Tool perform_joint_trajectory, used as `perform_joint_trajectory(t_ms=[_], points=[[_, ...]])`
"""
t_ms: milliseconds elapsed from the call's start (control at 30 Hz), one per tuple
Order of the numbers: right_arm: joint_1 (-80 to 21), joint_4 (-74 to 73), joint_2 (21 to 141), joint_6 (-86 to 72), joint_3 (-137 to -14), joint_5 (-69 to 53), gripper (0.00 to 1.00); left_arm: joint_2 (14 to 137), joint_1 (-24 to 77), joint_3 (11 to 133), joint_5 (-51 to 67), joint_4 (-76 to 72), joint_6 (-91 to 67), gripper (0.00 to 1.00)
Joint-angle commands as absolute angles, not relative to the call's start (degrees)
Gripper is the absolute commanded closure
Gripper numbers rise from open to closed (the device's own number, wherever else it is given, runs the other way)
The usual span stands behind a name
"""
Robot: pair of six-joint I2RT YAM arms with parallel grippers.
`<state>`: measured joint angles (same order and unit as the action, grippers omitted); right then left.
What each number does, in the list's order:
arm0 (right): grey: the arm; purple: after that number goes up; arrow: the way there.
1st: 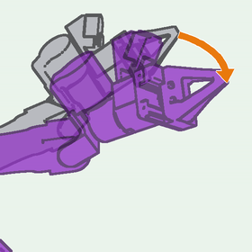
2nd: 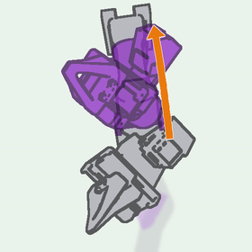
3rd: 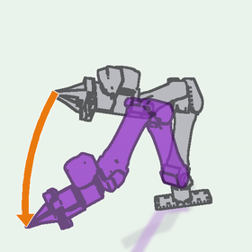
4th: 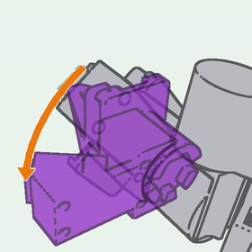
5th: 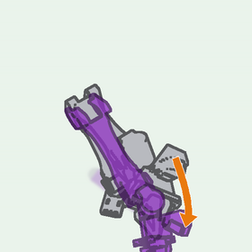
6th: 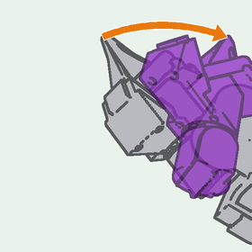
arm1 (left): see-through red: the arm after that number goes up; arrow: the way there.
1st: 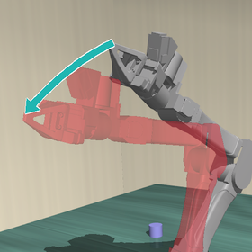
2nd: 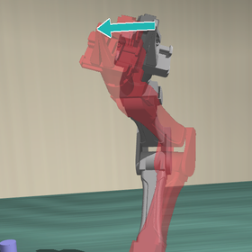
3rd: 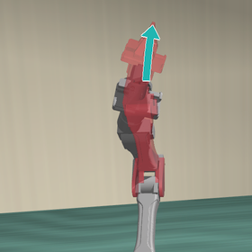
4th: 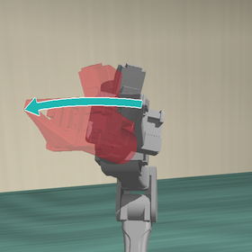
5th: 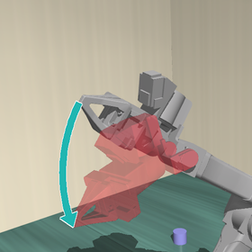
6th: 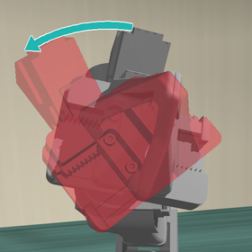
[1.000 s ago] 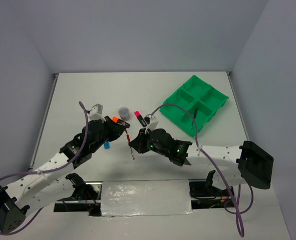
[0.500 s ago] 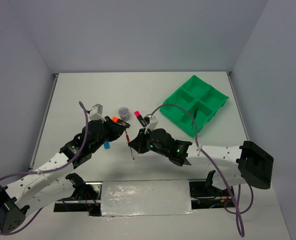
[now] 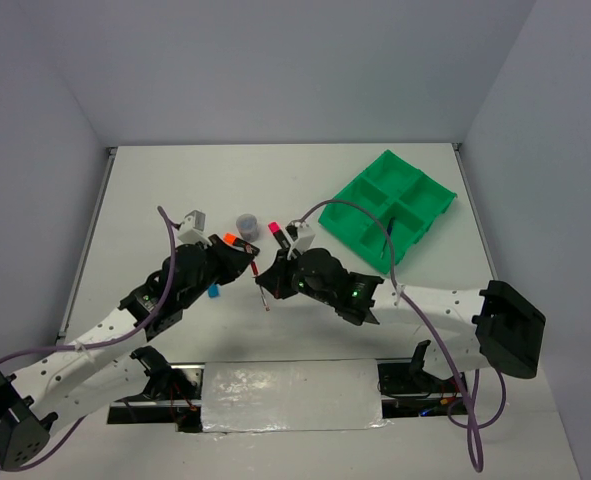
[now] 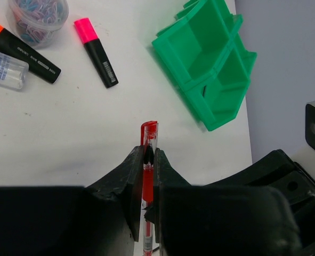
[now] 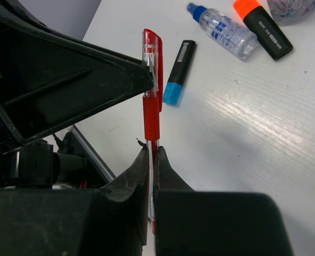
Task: Sort the stationery into containers
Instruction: Close the pen cap on the pen.
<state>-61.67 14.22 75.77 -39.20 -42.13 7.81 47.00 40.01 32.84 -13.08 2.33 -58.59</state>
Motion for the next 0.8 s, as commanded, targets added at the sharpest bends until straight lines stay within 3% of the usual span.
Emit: perform_joint_trajectory(t_ms=[0,367,567,767], points=[[-59.86,16.78,76.29,-37.53,-46.05,8.70,1.00,46.76,40.43,31.73,-10.55,0.35,-58.10,1.00],[-53.88,25.39,76.82,-32.70,-48.43,2.38,1.00,45.35,41.22,29.71,-7.21,-4.13,-55.90,1.00],[-46.24,39.80,77.78,-34.20,-48.50,-12.10,1.00,45.00,41.92,27.43,-3.44,-6.15,-54.06,1.00],[-45.88,38.58,76.73,-30.24,-54.22,-16.43,1.00,43.77,42.28,25.58,-2.02,-4.75,-52.38,1.00]])
